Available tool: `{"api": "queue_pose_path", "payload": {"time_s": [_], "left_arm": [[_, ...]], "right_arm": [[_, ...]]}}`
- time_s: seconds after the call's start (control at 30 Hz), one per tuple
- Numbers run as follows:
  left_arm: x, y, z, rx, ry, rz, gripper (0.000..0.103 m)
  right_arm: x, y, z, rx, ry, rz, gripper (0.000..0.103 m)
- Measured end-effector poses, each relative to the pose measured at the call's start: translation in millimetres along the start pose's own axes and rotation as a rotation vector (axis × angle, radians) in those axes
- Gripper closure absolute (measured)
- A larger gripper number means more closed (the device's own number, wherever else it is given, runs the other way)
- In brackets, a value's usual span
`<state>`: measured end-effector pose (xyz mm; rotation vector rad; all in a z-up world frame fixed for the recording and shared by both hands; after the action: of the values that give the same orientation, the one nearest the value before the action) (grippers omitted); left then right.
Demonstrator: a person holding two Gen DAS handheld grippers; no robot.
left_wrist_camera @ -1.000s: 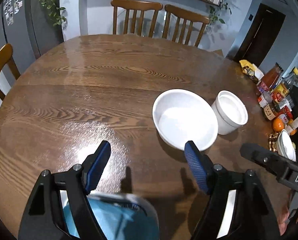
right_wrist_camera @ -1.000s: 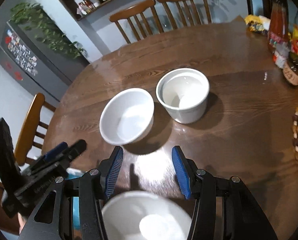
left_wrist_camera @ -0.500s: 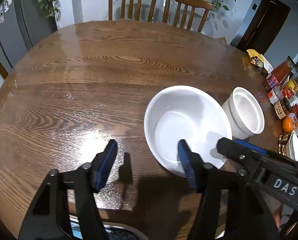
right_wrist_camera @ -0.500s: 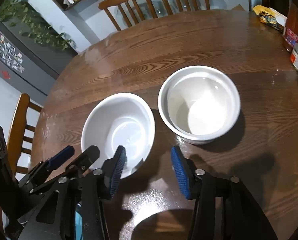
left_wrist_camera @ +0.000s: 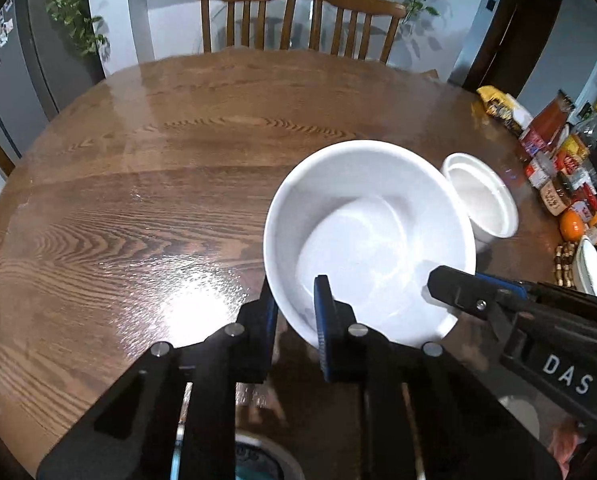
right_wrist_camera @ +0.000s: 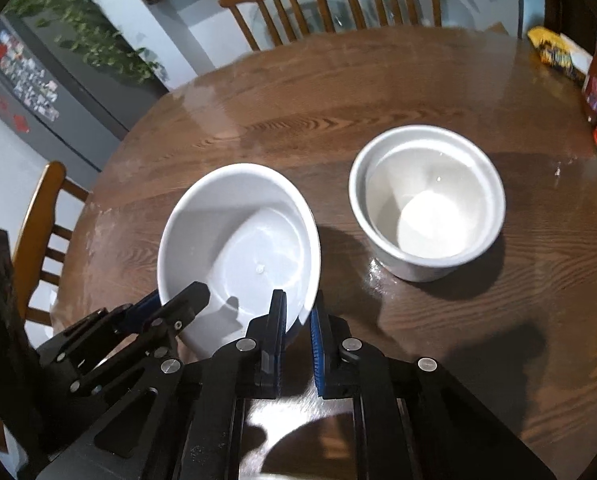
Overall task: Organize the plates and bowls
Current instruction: 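Lift the small white bowl and lower it into the large white bowl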
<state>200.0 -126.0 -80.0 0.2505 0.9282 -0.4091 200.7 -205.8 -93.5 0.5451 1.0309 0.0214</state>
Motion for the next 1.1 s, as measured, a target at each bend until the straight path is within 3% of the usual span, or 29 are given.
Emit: {"api": "queue_pose_path", "payload": {"time_s": [0.23,0.4,0.73,1.1], "left_arm": [[-70.1,-14.0,-22.0,0.068,-0.174,0.06,0.087],[-104.4,-26.7,-55.0,0.096,-0.236,0.057,0.087],[-122.0,-61.3,-111.8,0.134,-0.22,0.017,0.086],[-113.7,-87.4,-131.0,0.165,-0.16,-0.036,0.085]], "right_arm": [[-56.0,11.7,-31.6,-0.068,-0.153,0.067,0.09],[-87.9,11.7,-67.4,-0.121,-0.243,0.066,0.09],[-109.2,-5.1,-131.8,-0.144,-0.276,0.046,0.09],[-112.2,-34.9,-155.9,-0.091,-0.245,0.035,0.09]]}}
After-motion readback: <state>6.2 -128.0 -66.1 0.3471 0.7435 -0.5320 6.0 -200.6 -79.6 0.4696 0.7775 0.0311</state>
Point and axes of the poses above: each gripper's, at about its wrist camera, not at the fingertips, and x roughly the way its jaws point, y to its left, z to its top, the point moved 6 cm from there along x, roughly the way its jaws point, and after that the axes turned 14 degrees about x, right-handed, at the moved point
